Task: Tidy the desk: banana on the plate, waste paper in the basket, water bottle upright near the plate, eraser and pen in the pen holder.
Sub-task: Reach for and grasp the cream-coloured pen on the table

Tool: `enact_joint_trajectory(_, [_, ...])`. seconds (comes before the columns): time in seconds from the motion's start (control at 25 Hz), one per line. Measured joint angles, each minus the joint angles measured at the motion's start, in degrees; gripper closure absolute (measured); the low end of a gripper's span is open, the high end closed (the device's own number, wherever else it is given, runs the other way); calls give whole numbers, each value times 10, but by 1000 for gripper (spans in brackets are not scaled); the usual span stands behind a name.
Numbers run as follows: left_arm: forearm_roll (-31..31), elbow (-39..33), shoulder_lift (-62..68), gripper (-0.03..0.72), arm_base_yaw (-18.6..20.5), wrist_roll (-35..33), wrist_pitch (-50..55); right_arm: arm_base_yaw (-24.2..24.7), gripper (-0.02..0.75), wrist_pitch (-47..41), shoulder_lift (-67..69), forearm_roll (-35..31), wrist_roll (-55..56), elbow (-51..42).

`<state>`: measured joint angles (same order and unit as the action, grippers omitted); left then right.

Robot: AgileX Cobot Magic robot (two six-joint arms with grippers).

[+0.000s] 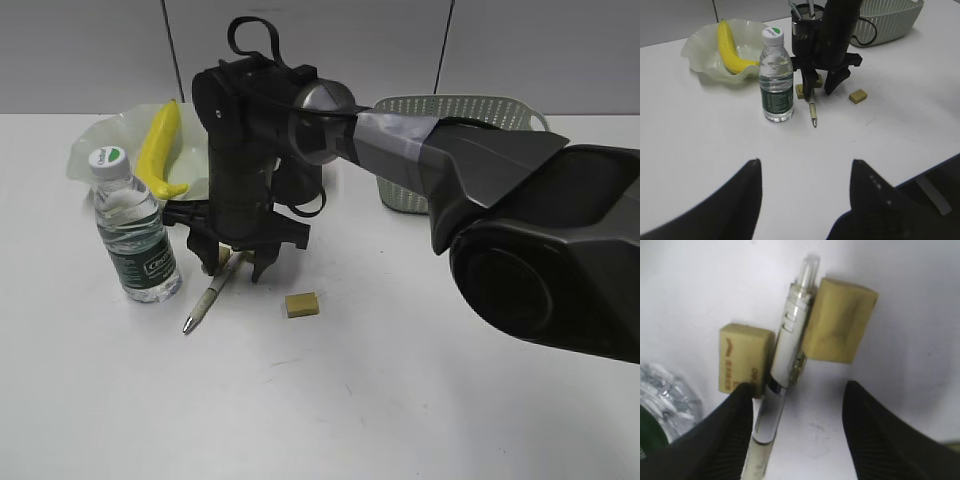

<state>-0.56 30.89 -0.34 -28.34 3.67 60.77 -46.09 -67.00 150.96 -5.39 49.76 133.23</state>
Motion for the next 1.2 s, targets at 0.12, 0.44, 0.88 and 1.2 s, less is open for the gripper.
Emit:
enact_joint_trajectory(0.12, [0, 0, 0, 268, 0, 0, 0, 0, 323, -4, 0, 11, -11, 3])
enact_joint_trajectory(0.44, [-1, 0, 0, 268, 0, 0, 0, 2, 575, -14, 0, 27, -63, 12])
enact_joint_trajectory(0.88, [-1, 0, 0, 268, 0, 0, 0, 8, 596, -22, 6, 9, -74, 51])
enact_joint_trajectory(1.2, [-1, 0, 0, 268, 0, 0, 0, 8, 386, -22, 6, -14, 8, 51])
